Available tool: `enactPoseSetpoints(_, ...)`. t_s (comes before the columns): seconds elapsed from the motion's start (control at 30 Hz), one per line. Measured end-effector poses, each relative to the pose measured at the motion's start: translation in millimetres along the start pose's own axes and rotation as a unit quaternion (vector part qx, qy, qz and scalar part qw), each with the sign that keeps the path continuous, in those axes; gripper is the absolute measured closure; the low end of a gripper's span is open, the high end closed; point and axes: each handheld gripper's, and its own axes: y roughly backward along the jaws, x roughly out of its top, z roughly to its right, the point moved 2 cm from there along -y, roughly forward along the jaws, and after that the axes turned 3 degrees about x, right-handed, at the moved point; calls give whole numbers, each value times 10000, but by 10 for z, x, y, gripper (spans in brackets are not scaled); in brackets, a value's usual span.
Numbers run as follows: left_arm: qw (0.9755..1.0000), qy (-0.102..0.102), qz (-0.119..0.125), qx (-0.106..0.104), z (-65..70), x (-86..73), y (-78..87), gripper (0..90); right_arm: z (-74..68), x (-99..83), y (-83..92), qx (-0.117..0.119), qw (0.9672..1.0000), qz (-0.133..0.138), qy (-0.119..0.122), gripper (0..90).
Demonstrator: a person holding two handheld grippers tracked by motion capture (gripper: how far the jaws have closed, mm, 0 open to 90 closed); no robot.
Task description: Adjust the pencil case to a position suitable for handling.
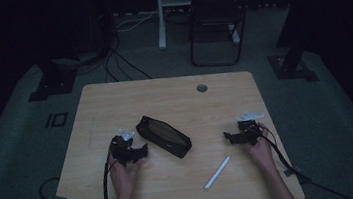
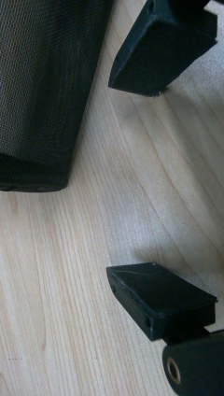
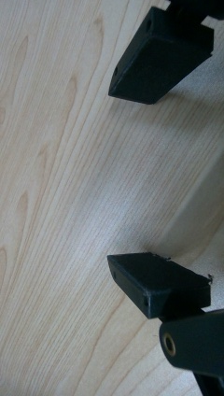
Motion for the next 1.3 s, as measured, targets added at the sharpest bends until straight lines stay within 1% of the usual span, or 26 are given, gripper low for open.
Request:
enactPoseSetpoints(0.17, 9999, 87, -9, 91, -9, 2, -3, 99, 0, 0, 0, 0, 10000, 0, 0, 168)
enactPoseSetpoints(0.33, 9999, 89, -9, 92, -9, 2, -3, 99, -9, -7, 6, -45, 10000, 12, -34, 169)
enactPoseSetpoints(0.43, 9998, 139, -5, 136, 0, 6, -7, 100, -16, -17, 17, -62, 10000, 7, -59, 168)
enactPoseSetpoints(0.5, 9998, 139, -5, 137, 1, 5, -7, 100, -17, -23, 19, -31, 10000, -27, -38, 125)
enactPoseSetpoints(0.57, 9998, 139, -6, 136, 1, 5, -6, 100, -23, -28, 21, -27, 10000, -39, -26, 124)
enactPoseSetpoints(0.67, 9998, 142, -5, 139, 1, 6, -7, 100, -29, -38, 36, -63, 10000, -17, -61, 155)
enactPoseSetpoints(0.77, 9998, 143, -6, 140, 1, 6, -7, 100, -28, -38, 64, -186, 9997, 14, -143, 212)
enactPoseSetpoints(0.83, 9998, 143, -6, 139, 1, 6, -7, 100, -36, -28, 97, -191, 9996, 62, -176, 228)
enactPoseSetpoints(0.93, 9998, 145, -4, 140, 1, 6, -7, 100, -73, -9, 156, -196, 9995, 113, -213, 233)
enactPoseSetpoints(1.03, 9998, 145, -4, 140, 1, 6, -7, 100, -124, 6, 225, -218, 9995, 141, -153, 235)
enactPoseSetpoints(1.13, 9998, 144, -4, 140, 0, 6, -7, 100, -176, 20, 322, -181, 9994, 212, -182, 233)
enactPoseSetpoints(1.2, 9998, 143, -5, 140, 0, 6, -7, 100, -229, 16, 372, -154, 9995, 224, -175, 215)
enactPoseSetpoints(1.3, 9998, 144, -5, 140, 1, 6, -7, 100, -320, -7, 426, -187, 9995, 210, -147, 190)
